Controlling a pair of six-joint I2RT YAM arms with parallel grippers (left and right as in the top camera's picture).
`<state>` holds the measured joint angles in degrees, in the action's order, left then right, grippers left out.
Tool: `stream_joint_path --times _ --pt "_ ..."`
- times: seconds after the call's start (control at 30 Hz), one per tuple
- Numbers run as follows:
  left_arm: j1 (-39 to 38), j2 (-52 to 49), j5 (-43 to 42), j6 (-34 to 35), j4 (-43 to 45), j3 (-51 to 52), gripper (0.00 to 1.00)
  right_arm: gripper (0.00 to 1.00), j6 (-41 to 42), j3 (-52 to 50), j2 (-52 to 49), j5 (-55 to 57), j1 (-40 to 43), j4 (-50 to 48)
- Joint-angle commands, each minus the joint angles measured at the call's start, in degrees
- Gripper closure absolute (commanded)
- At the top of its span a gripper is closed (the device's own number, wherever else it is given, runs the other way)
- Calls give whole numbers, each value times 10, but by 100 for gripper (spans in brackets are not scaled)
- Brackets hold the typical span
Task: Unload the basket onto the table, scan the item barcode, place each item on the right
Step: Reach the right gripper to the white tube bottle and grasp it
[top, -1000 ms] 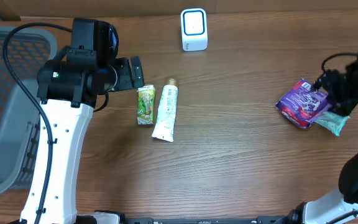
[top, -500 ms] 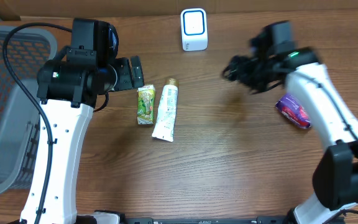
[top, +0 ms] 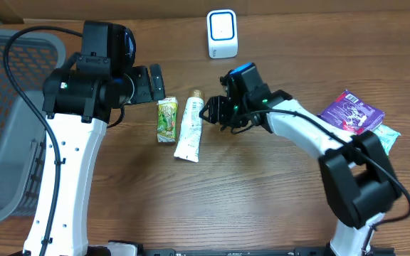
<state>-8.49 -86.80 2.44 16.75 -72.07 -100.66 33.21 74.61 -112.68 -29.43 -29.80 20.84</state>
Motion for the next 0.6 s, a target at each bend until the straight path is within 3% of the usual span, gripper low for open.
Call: stream_joint_path --times 0.0,0.27,0.5,0.57 --pt "2 -2 7 4 1 -10 0 47 14 -5 -32 -38 1 -20" --pt "2 -2 7 4 1 -10 0 52 47 -5 -83 -89 -28 -78" --pt "2 -2 7 4 1 -10 0 73 101 -5 -93 -54 -49 -72" --pt "2 -2 7 4 1 -10 0 86 101 -5 -93 -54 -50 -63"
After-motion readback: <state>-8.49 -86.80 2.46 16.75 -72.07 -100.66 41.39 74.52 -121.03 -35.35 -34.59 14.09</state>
